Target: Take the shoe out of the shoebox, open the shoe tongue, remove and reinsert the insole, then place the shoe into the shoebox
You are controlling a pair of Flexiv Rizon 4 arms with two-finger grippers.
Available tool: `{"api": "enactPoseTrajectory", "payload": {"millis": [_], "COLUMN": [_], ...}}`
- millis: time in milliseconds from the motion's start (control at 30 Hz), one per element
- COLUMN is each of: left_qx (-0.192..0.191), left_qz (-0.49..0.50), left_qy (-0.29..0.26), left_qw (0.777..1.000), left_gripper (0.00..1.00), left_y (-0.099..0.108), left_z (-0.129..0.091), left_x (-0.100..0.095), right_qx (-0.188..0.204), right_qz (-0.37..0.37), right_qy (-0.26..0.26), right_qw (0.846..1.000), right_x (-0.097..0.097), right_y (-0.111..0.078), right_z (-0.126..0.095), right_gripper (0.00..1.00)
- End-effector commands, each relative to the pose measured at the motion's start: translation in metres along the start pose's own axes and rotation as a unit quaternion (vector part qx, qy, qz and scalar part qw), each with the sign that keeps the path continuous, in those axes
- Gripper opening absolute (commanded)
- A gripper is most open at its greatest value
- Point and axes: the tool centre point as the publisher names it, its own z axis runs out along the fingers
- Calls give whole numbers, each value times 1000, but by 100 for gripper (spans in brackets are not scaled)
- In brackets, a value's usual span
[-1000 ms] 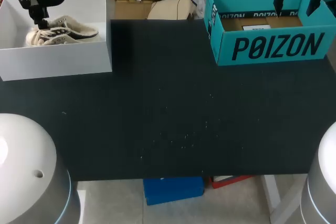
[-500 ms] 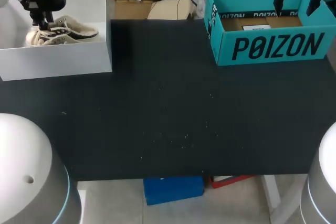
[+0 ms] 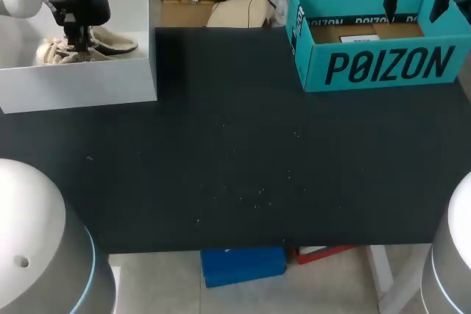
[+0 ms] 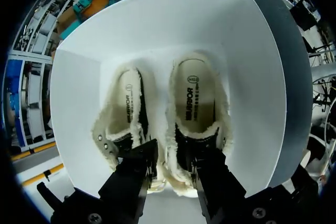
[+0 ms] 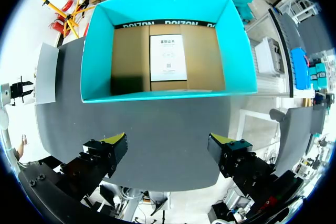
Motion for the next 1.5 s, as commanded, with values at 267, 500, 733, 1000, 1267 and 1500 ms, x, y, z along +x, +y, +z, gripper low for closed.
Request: {"api": "enactPoseTrajectory", "payload": {"millis": [267, 500, 733, 1000, 1267, 1500], "left_qx": [-8, -19, -21, -8, 0, -7], "left_qz": [-11, -7, -6, 4, 9, 27], "left_qy": [21, 27, 31, 26, -1, -55], "left_qw": [1000, 999, 999, 1000, 1000, 998], "left_gripper": [30, 27, 25, 0, 0, 0], "left_y": [-4, -4, -6, -11, -7, -6], "left_z": [46, 67, 73, 67, 2, -70], "left_x": [-7, -6, -3, 2, -6, -28], "right_qx": [0, 0, 0, 0, 0, 0], "right_qz": [0, 0, 0, 0, 0, 0], "right_qy": [0, 0, 0, 0, 0, 0], "right_qw": [1000, 1000, 1000, 1000, 1000, 1000], "right_x": [0, 0, 0, 0, 0, 0], "right_y": [0, 0, 0, 0, 0, 0], "right_z": [-1, -1, -1, -1, -1, -1], "right_gripper": [100, 100, 100, 100, 100, 100]}}
